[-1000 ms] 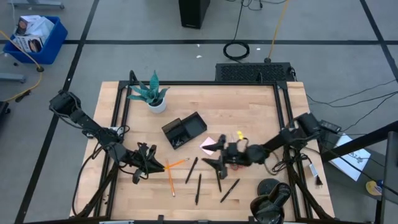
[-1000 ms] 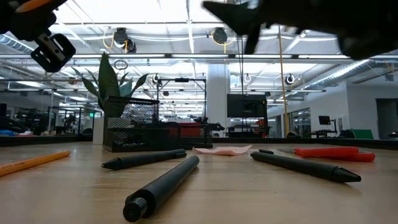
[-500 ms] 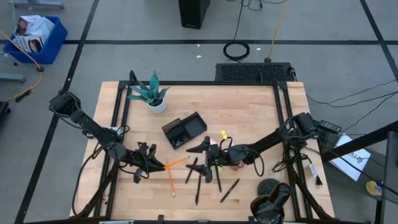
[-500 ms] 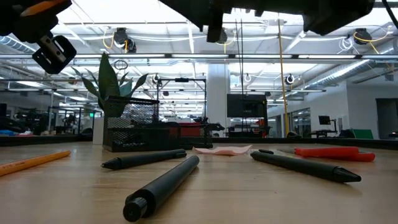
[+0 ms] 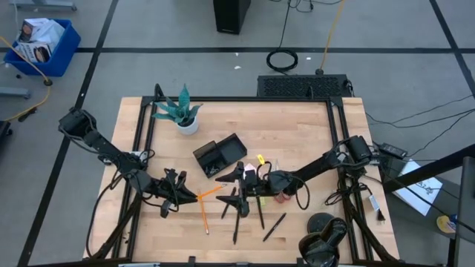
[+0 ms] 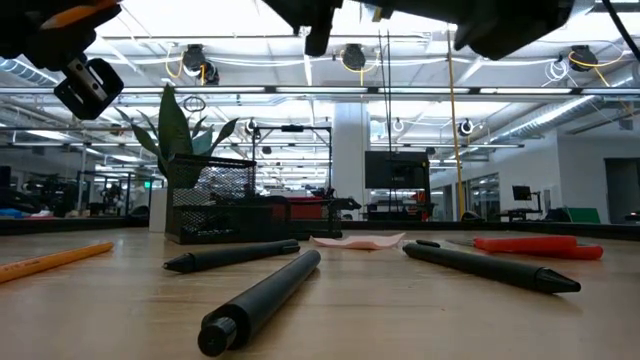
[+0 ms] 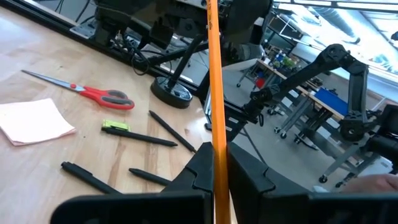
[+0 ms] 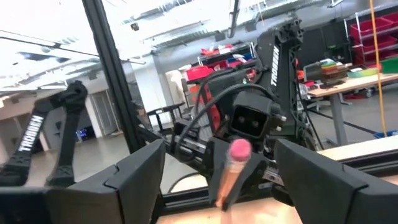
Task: Pick and place office supplies into organizer
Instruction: Put the orange pencil into the black desk organizer
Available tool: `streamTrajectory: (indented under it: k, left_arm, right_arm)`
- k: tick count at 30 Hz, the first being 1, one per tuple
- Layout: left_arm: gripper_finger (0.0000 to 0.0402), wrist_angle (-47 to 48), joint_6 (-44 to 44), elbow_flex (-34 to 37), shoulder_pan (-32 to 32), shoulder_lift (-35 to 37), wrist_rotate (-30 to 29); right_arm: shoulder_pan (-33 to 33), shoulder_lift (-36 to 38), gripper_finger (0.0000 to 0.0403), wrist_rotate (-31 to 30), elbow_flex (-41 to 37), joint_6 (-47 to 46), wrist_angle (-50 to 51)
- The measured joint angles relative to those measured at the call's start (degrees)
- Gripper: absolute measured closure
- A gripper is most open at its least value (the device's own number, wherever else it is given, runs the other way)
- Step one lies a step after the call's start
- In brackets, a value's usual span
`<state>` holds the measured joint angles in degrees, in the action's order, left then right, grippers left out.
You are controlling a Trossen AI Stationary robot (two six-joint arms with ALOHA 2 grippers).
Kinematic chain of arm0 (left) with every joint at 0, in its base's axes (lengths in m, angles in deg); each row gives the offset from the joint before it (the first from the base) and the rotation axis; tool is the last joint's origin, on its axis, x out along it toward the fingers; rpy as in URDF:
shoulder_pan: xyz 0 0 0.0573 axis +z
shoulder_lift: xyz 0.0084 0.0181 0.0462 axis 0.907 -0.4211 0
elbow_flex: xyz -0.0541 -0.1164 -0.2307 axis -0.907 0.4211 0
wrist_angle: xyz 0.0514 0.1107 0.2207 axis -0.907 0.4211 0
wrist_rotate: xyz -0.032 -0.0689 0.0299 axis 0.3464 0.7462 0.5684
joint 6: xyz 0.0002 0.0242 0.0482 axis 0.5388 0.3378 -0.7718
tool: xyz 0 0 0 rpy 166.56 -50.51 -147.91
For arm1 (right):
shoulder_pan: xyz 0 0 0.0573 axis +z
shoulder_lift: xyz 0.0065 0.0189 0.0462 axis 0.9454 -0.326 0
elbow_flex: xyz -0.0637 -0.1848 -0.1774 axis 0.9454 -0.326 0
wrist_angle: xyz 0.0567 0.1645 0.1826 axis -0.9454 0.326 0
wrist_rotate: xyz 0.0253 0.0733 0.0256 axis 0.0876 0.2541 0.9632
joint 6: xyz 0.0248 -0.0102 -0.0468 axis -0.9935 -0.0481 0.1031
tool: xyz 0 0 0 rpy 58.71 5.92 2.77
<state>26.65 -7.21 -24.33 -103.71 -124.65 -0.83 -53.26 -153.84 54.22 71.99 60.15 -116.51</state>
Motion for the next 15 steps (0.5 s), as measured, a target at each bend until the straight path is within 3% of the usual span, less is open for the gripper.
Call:
streamTrajectory:
  k: [7,15]
  left_arm:
    - [0.0378,0.0,0.0,0.0,0.0,0.0,0.0]
    - [0.0376,0.2,-0.1,0.0,0.0,0.0,0.0]
  right_arm:
    - [-0.9,-0.7,0.0132,1.5,0.9,-0.1,1.2]
    - [-0.8,-0.7,0.0211,3.0,0.9,1.2,0.4]
